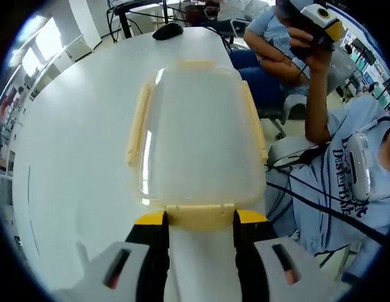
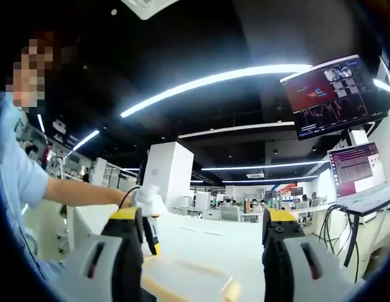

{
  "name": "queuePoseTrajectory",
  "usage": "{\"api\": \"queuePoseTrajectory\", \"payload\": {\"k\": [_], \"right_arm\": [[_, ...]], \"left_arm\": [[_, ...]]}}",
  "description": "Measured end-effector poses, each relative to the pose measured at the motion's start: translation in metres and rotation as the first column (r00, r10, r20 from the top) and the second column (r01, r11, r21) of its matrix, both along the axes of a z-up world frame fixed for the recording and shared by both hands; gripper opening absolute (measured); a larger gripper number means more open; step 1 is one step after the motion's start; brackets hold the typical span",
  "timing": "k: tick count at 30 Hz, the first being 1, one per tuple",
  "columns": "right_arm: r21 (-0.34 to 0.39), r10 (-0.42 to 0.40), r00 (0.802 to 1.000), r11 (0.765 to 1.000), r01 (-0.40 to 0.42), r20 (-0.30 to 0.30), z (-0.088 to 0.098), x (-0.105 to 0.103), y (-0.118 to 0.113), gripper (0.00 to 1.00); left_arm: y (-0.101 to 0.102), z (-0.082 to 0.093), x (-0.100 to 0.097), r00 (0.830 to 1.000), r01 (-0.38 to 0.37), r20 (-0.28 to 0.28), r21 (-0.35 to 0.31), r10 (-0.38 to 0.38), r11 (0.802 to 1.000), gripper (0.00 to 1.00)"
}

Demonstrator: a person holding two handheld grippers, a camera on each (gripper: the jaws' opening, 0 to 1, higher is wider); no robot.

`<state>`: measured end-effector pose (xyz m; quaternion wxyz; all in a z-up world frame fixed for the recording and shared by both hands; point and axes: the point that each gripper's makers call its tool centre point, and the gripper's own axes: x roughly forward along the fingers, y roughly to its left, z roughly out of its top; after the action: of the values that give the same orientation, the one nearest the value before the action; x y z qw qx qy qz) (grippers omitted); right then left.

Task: Snap each plastic latch of the storage box into its locked position after aligning the lid with the box until every specified latch is closed and the lid sits flush.

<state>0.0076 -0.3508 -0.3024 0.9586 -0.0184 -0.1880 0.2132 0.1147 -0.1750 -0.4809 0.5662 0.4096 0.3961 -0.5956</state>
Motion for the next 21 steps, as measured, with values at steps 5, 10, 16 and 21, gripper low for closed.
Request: {"api": "queuePoseTrajectory", "payload": {"k": [5,10,16,21], "right_arm": [[0.009,0.0,1.0,1.0,0.0,-0.007,-0.003,0.001,-0.001,0.77],[0.005,-0.005,1.0,1.0,0.005,-0.015,-0.006,0.003,-0.001,0.78],[-0.003,-0.003,1.0,1.0,0.003,-0.023,-0.007,0.005,0.0,0.78],[-0.007,0.001,1.0,1.0,-0.001,-0.026,-0.008,0.005,0.001,0.78]], "left_arm": [[0.006,0.0,-0.003,1.0,0.001,-0.001,0.018,-0.001,1.0,0.39],[0.012,0.0,-0.004,1.0,-0.004,-0.004,0.024,0.004,1.0,0.39],[0.02,0.003,0.0,1.0,-0.006,-0.005,0.041,0.007,0.999,0.39],[0.029,0.005,0.003,1.0,-0.01,-0.006,0.05,0.01,0.999,0.39]]}}
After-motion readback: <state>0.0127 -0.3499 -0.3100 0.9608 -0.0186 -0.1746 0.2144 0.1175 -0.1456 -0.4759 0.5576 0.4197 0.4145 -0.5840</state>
